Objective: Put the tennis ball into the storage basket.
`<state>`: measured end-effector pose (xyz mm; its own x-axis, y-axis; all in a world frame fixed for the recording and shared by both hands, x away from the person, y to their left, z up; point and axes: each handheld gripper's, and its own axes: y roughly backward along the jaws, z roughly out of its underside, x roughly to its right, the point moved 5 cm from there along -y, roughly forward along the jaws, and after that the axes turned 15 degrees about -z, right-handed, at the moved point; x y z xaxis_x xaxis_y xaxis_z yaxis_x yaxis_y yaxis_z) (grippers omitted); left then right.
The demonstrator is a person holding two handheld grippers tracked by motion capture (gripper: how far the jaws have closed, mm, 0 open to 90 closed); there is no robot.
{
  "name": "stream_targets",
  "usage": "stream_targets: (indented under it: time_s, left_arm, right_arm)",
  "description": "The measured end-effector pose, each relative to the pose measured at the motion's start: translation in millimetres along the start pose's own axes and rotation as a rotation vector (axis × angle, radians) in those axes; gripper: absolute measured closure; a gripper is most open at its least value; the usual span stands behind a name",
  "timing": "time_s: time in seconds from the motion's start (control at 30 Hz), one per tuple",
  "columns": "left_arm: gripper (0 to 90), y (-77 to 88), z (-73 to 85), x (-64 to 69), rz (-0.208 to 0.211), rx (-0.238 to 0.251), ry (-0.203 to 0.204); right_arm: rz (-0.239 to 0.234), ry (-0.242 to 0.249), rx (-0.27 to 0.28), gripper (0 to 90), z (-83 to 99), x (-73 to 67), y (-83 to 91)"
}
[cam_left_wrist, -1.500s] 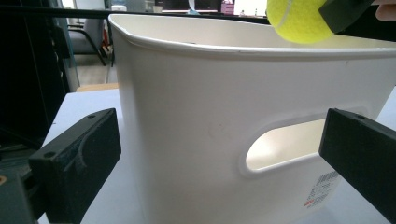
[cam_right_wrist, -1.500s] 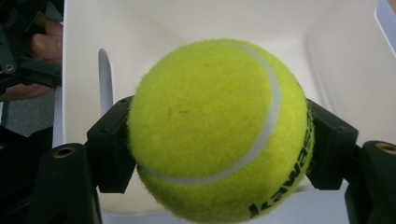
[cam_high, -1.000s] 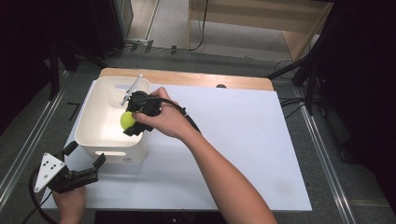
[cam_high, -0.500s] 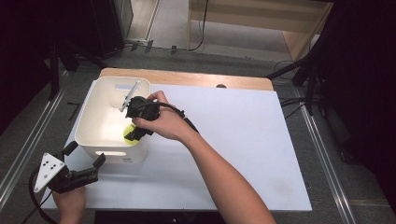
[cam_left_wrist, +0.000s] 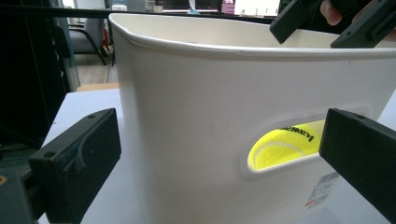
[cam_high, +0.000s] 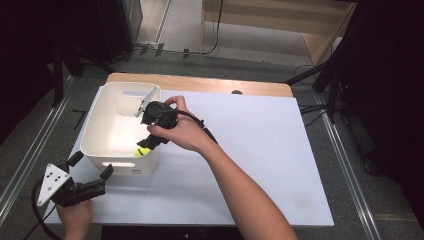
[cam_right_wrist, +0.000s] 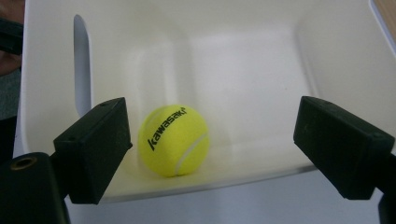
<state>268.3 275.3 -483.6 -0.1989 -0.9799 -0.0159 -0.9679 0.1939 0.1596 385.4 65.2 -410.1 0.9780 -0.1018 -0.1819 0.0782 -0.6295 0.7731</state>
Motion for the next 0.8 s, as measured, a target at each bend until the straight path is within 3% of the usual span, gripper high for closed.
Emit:
stream_targets:
  time_s: [0.27, 0.47, 0.8]
  left_arm:
    - [0.0, 0.0, 0.0, 0.3, -0.001, -0.001, -0.001]
    - [0.0, 0.4, -0.1, -0.7, 0.002, 0.001, 0.004]
    - [0.0, -0.1, -0.1, -0.1, 0.0, -0.001, 0.0]
  right_arm:
    - [0.023, 0.025, 0.053, 9.7, 4.5, 0.1, 13.9]
    - [0.059, 0.002, 0.069, 9.1, 10.3, 1.6, 22.2]
    - [0.064, -0.02, 0.101, 9.1, 23.2, 3.1, 32.2]
